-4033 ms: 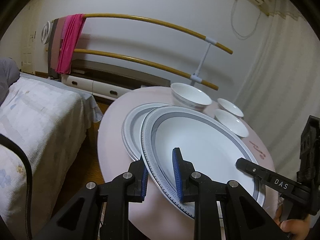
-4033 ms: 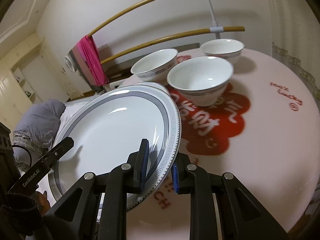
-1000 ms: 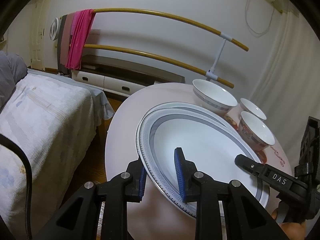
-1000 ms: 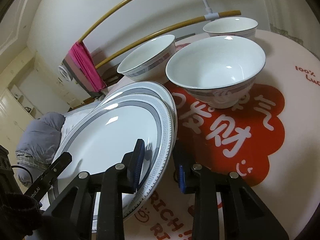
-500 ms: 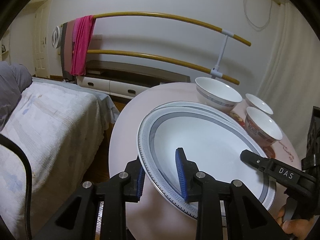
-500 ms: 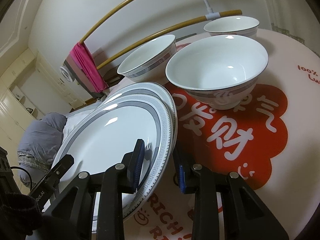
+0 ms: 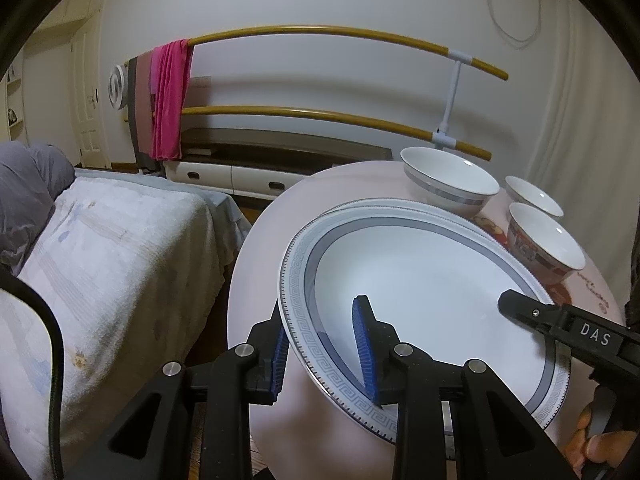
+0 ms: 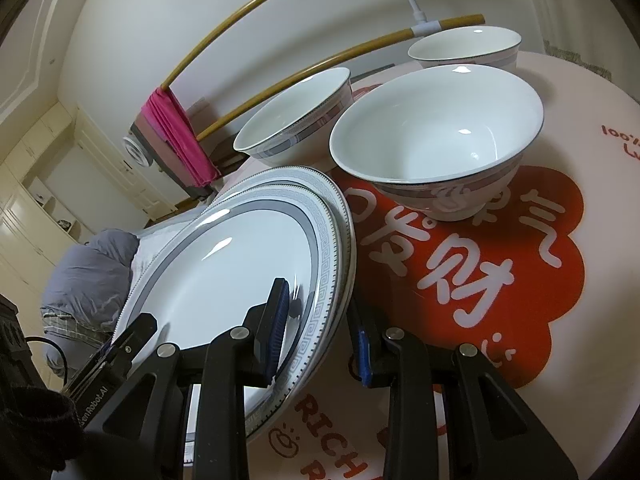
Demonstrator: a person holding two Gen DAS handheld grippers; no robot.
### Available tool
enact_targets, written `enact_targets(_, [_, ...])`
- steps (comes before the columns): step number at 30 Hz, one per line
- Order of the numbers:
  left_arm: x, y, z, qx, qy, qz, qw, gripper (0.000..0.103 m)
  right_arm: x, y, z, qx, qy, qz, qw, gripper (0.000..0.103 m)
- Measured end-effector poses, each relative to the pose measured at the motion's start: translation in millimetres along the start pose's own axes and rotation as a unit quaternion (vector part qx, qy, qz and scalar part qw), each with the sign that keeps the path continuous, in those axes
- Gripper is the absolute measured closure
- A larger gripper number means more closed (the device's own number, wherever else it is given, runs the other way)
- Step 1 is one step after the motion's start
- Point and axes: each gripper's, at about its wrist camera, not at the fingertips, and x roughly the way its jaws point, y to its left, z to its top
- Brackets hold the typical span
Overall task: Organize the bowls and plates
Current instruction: 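Lower the gripped plate onto the plate stack with both tools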
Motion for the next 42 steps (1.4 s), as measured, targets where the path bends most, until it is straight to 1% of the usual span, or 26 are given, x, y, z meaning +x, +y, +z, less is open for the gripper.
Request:
enact_targets(3, [3,1,0,-0.001,0.006,-0.008,0.9999,0.074,0,-2,0,0.002,0.0,0.003,1.0,0.074])
enact_targets(5, [6,8,2,-0.015,0.014,-0.019,0.9996,0.07,0,-3,0,0.004,0.0,0.005,1.0,0.074])
enact_targets(7, [7,12,2,-0.019,0.013,-0.024,0.9994,0.069,0,-5,1,0.006,0.001,0.008,1.0,0.074])
enact_targets(11, [8,12,4,-0.015,0.01,-0.018,0.9997,0.069,-1,-9,1,0.008,0.001,0.011,1.0,0.074])
enact_targets(20, [14,13,3,-0.017,0.012,-0.017,0.9996,0.067,-1,-16,1,0.015,0.002,0.015,1.0,0.074])
enact_targets(33, [22,13,4,-0.016,0.015,-0.014,0.9997,0.066,-2,-14,1,0.018,0.002,0.01,1.0,0.074])
enact_targets(36, [26,13,3,-0.015,0.022,-0.013,0.9996,0.067,-1,-12,1,0.019,0.003,0.006,1.0,0.074])
enact_targets(42, [29,12,5,-0.015,0.023,-0.013,0.9995,0.066,0,-10,1,0.022,0.005,0.005,1.0,0.074])
